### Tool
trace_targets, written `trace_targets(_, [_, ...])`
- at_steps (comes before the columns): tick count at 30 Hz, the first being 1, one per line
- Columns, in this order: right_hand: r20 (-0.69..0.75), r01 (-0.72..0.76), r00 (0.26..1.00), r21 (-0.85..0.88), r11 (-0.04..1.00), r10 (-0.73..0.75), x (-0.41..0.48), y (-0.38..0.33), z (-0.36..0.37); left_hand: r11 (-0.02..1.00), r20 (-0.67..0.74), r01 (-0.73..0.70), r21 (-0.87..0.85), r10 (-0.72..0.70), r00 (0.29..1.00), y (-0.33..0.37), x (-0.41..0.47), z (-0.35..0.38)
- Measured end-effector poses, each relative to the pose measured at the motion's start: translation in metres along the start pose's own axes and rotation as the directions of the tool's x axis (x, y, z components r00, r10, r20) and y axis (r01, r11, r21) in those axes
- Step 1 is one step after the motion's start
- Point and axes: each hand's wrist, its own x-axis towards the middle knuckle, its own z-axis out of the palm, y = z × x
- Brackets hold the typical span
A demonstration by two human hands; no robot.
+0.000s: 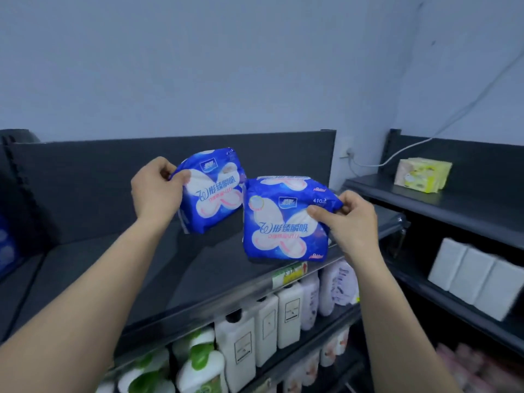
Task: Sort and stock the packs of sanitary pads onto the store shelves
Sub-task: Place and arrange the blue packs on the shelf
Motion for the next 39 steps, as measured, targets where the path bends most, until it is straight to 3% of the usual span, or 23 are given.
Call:
trace_targets(12, [-0.232, -0.081, 0.972, -0.177, 0.981, 0.038, -0.009, 0.0, -0.241, 0.971, 0.214, -0.007, -0.241, 0.06, 0.975, 0.134, -0.136, 0.137])
trace_targets(21, [-0.364, -0.162, 0.93, -0.283, 0.945, 0.051, -0.036, 0.013, -0.407, 0.958, 0.355, -0.009, -0.288, 0.115, 0.928, 0.221, -0.249, 0.232])
trace_targets(33, [-0.629, -0.309, 0.776, -0.308, 0.9, 0.052, -0.051, 0.027, -0.562, 0.893, 0.499, -0.022, -0.449, 0.272, 0.823, 0.327, -0.35, 0.357])
trace_targets(39, [-0.743, -0.316, 0.668, -0.321, 0.893, -0.031, -0.032, 0.035, -0.634, 0.829, 0.548, -0.005, -0.56, 0.375, 0.748, 0.381, -0.388, 0.435])
